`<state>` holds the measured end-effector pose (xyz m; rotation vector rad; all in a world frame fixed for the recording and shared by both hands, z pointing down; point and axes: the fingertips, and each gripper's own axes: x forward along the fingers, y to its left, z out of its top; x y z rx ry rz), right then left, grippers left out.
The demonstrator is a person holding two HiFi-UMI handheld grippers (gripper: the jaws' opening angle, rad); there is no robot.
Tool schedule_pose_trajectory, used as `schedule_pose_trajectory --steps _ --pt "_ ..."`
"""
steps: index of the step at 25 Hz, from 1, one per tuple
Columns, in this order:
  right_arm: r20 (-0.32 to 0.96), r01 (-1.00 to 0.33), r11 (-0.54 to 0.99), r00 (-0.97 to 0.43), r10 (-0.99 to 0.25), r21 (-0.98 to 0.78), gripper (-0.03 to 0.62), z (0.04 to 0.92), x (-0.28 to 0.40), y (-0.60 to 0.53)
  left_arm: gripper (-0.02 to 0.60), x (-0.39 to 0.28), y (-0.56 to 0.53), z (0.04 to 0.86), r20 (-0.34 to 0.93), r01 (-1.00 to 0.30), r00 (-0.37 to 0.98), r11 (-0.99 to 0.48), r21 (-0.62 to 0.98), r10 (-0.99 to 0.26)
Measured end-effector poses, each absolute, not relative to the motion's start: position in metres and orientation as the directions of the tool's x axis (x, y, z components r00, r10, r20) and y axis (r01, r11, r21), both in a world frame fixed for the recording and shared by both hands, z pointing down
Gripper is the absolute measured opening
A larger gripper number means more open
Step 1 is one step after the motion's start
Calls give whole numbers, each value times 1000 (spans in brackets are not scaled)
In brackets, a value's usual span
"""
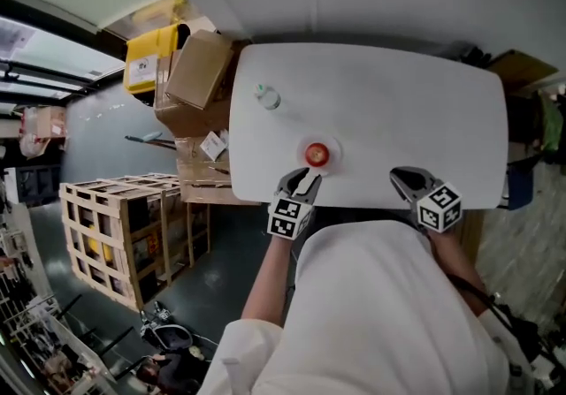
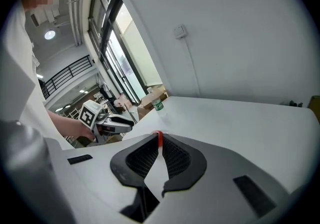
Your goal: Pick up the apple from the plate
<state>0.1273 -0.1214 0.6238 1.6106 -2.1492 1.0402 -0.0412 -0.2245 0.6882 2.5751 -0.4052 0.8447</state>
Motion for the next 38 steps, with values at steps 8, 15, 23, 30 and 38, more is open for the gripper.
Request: schedule_pose_trajectory --steps 8,15,23,30,38 --pt "614 -926 53 -291 -733 -374 46 622 122 -114 240 -28 -236 721 657 -321 750 -912 255 -80" --pt "637 -927 0 -258 -726 -375 46 624 121 -107 282 -21 -247 749 690 -277 723 -928 248 -32" --pt "659 -929 -51 -221 -719 -366 46 626 119 -99 382 -16 -242 789 738 -204 674 -952 230 34" --pt "676 -926 -101 -188 -713 -363 46 629 119 -90 388 -10 -243 820 763 -156 645 -971 184 41" --pt "686 -922 -140 -160 -710 -361 46 630 120 -80 354 -2 -246 831 773 -132 633 -978 159 40"
